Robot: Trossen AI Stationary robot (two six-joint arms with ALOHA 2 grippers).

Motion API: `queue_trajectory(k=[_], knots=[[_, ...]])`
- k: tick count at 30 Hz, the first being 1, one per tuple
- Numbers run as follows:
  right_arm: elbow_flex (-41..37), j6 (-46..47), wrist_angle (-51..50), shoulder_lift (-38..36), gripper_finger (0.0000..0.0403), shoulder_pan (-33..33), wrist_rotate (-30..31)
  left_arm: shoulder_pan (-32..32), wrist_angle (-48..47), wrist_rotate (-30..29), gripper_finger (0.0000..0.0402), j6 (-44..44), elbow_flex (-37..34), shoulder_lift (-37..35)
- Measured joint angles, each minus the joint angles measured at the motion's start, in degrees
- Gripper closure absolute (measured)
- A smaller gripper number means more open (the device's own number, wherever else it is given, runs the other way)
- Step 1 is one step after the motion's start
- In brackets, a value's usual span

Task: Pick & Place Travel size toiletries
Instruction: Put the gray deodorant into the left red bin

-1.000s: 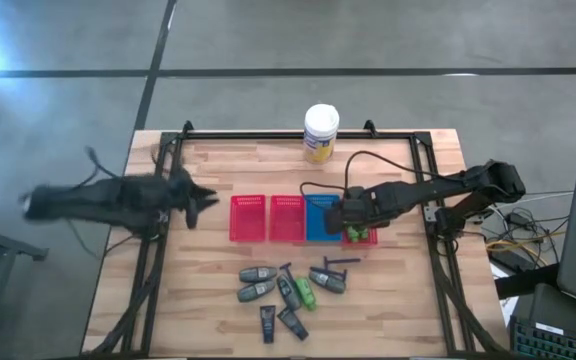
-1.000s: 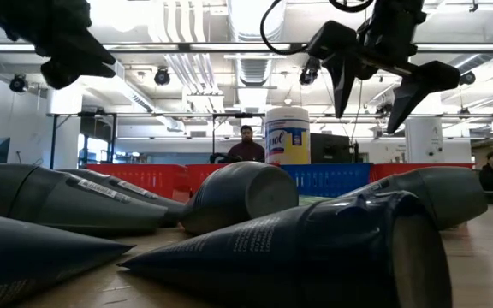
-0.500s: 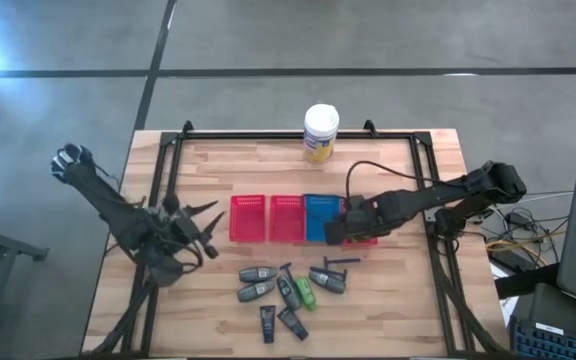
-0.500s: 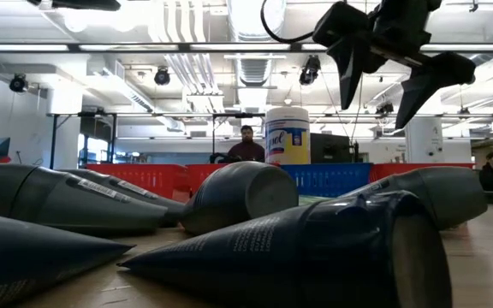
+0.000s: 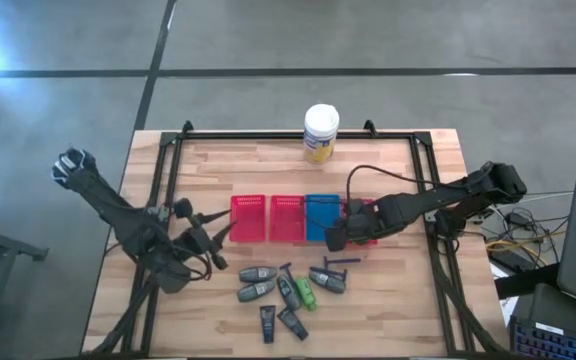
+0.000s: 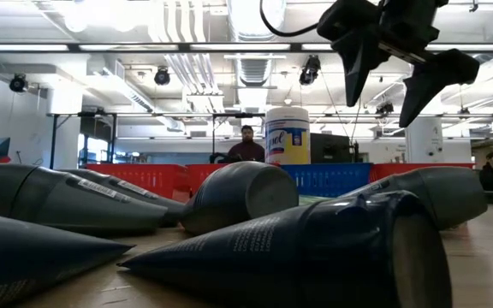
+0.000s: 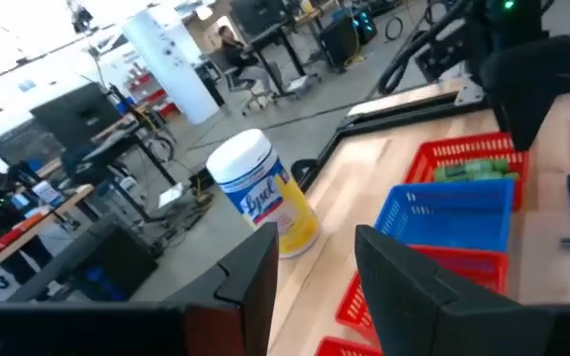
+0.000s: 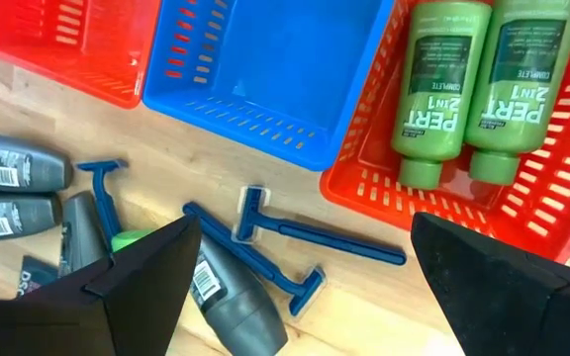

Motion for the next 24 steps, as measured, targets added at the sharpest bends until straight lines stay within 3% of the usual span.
queue_trajectory(k=[5,7,10,13,15,19,24], knots=[[0.0,-1.6,0.0,0.0,0.0039,0.0,0.5,1.4,0.0,2.0,0.0259,-0.4,2.9,2.0],[0.0,-2.2,0.0,0.0,0.0039,0.0,0.5,3.1,0.0,9.6,0.0259,-1.2,3.0,2.0],[0.0,-2.5,0.0,0.0,0.0039,0.0,0.6,8.1,-0.7,29.4,0.0259,-2.9,2.2,2.3],[0.0,-3.2,-0.1,0.0,0.0039,0.0,0.6,13.4,-3.9,42.8,0.0259,-7.2,1.9,3.5],[0.0,-3.7,-0.1,0.0,0.0039,0.0,0.6,15.5,-5.4,47.7,0.0259,-5.6,1.9,4.2],[-0.1,-4.0,-0.1,0.0,0.0039,0.0,0.6,15.5,-10.2,51.8,0.0259,-1.6,1.9,6.1],[-0.1,-4.7,-0.1,0.0,0.0039,0.0,0.6,15.3,-12.7,61.2,0.0233,-6.1,1.9,8.6]])
